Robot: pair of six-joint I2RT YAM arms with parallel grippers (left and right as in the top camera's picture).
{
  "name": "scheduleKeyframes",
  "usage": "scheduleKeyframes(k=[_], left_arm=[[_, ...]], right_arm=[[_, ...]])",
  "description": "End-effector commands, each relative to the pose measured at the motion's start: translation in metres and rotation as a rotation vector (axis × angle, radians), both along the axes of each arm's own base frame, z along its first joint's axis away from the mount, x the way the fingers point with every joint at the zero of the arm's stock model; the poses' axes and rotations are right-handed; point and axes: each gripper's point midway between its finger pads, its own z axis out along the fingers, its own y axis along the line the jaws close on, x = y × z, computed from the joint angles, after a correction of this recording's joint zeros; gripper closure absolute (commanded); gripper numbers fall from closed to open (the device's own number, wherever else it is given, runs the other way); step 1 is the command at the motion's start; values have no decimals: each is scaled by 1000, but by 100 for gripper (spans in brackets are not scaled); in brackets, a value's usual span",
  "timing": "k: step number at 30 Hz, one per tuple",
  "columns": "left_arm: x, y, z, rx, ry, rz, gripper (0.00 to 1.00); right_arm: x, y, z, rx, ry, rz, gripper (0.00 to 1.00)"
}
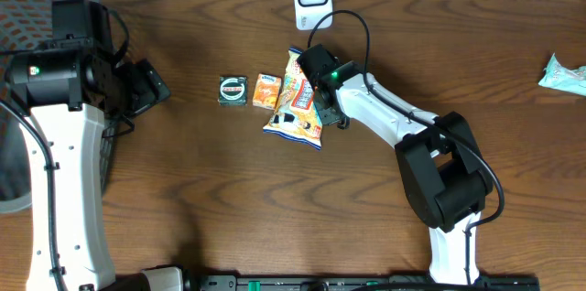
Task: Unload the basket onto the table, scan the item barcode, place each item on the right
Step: 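Move the green wipes pack right with the right gripper and release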
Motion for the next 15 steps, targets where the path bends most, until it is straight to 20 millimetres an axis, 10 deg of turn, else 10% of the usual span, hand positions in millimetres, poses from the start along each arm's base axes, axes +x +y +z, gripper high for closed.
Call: scheduleKeyframes(k=[1, 10, 15], left_arm=[[-1, 2, -4, 2, 14, 9, 2], [-1, 2, -4, 2, 14, 9, 2], [-1, 2, -4, 2, 14, 9, 2]], right_arm=[[-8, -4, 12, 44, 44, -60, 99], [-39, 38, 79, 663, 334, 87, 99], [-50, 21, 83, 882, 454, 9, 99]])
